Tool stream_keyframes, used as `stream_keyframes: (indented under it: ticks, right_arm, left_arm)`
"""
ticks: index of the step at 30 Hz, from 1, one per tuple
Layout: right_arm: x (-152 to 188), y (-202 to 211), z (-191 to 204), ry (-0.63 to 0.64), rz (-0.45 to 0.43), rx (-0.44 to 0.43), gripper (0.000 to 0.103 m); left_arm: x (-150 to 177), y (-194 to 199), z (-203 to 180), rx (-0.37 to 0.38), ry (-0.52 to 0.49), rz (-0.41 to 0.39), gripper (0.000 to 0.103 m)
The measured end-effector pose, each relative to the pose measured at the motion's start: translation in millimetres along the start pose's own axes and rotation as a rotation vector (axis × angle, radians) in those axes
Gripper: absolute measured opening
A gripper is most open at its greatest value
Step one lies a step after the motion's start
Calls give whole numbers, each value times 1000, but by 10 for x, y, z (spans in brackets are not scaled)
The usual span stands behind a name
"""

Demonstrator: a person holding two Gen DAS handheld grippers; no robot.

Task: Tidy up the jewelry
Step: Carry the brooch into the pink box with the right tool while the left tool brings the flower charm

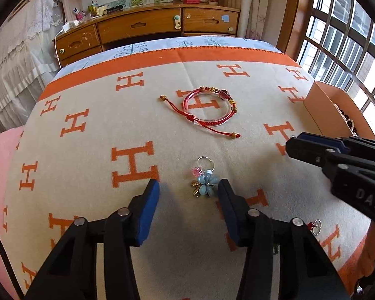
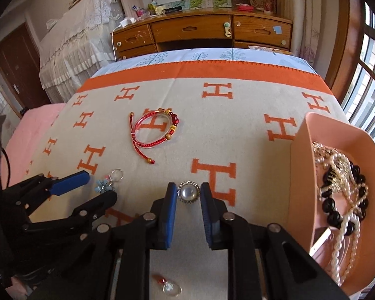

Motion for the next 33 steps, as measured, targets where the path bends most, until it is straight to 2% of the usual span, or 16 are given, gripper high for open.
stream_keyframes:
  ticks: [5,9,11,13,15,19,23,27,33]
  right_arm:
    - [73,400,-259,-123,-64,-41,19]
    - [152,703,-570,-219,-116,-22,19]
    - [178,860,-745,-283,-150,-46,19]
    - [195,1028,-892,-302,-194,29,19]
    - [219,1161,-1042,-325,-230,56,19]
    - [279,1272,-1287,-374,-255,100,19]
    - [371,1281,-1451,-435,-253,88,19]
    - [425,1276,-1543,-472,-244,71,20]
    - [416,1261,-1630,-493,-221,84,21]
  left_arm:
    - [26,39,-88,-1,-13,-42,18]
    - [52,84,-159,-28,-26,-60,15]
    - [23,145,-169,-20,-7,-67,15]
    - [-31,245,-221,-17,-9,-88,15]
    - [-95,365,-303,-3,-13,-110,15]
    - [-243,554,-590,68,-30,-140,15]
    - [-379,667,-969,156,-72,-160,15]
    - [-517,604,-1293,253,-75,-132,15]
    - [-731,325,-1693,346,-47,-65,15]
Point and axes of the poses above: each gripper's, at about its wrist camera, not at the fingertips, and y roughly against the way its jaws point, z to its left, x to its underside, the point moved 1 cm from there along -y, roughly the way its jaws point, and after that the axes turned 15 degrees about -z, right-handed, at the moved point
